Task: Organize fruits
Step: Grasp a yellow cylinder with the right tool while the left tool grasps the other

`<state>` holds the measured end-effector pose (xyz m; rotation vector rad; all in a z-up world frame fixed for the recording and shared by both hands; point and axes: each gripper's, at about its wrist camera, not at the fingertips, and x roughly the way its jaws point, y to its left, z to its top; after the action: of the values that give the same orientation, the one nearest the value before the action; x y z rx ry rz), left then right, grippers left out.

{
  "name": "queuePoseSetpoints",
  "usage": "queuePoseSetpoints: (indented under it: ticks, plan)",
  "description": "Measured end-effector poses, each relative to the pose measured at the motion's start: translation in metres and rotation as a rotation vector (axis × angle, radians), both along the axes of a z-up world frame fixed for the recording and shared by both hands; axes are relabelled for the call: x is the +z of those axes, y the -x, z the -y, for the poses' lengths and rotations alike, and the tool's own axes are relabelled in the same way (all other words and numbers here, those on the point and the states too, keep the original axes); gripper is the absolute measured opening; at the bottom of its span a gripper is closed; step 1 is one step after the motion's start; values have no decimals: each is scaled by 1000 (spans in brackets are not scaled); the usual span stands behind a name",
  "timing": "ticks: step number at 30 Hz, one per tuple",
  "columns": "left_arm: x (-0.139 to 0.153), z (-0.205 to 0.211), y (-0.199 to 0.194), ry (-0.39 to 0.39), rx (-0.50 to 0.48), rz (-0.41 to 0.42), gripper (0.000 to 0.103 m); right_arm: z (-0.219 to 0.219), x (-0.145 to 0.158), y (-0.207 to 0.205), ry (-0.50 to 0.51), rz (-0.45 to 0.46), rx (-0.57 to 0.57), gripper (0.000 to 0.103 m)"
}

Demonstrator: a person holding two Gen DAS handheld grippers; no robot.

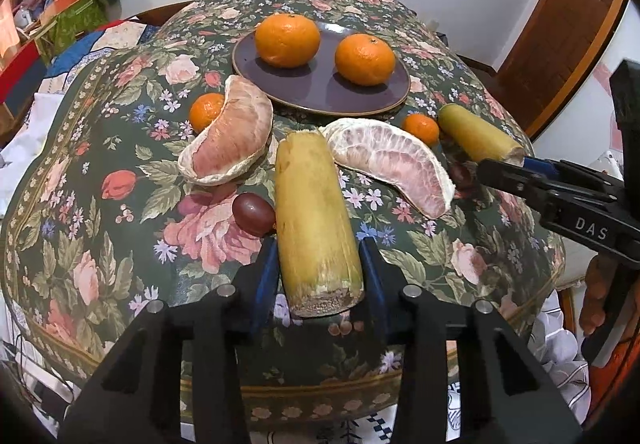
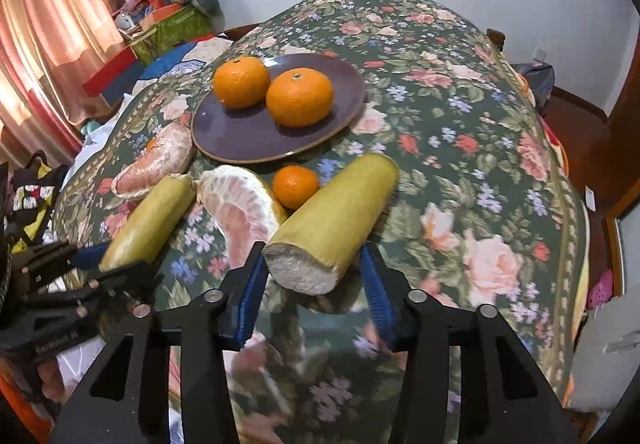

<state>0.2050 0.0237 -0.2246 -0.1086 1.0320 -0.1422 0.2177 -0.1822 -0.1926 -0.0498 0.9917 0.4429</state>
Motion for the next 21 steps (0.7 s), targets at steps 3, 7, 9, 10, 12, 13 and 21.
queuePoseSetpoints:
  ticks: [3, 7, 9, 10, 12, 13, 21]
  plan:
    - [0, 0, 3, 8, -5, -5, 41, 13, -5, 4, 11, -16, -3, 38]
    - [-6, 4, 3, -10, -17, -23, 41, 24, -17, 7, 36, -44, -8, 35]
    - [-6, 4, 3, 5, -21, -28, 41, 27, -23, 7, 26, -64, -5, 35]
    - [-5, 4, 3, 9, -21, -30, 41, 28, -24, 7, 25, -68, -2, 35]
    - [-2, 2, 2, 11, -25, -31, 41, 28, -24, 9, 33, -65, 5, 35]
    - [2, 1, 2, 12, -27, -24, 41, 27, -22, 11, 37, -58, 9, 35]
    - [26, -4, -11, 10, -24, 33, 42, 27, -3, 11, 3, -9, 18, 38]
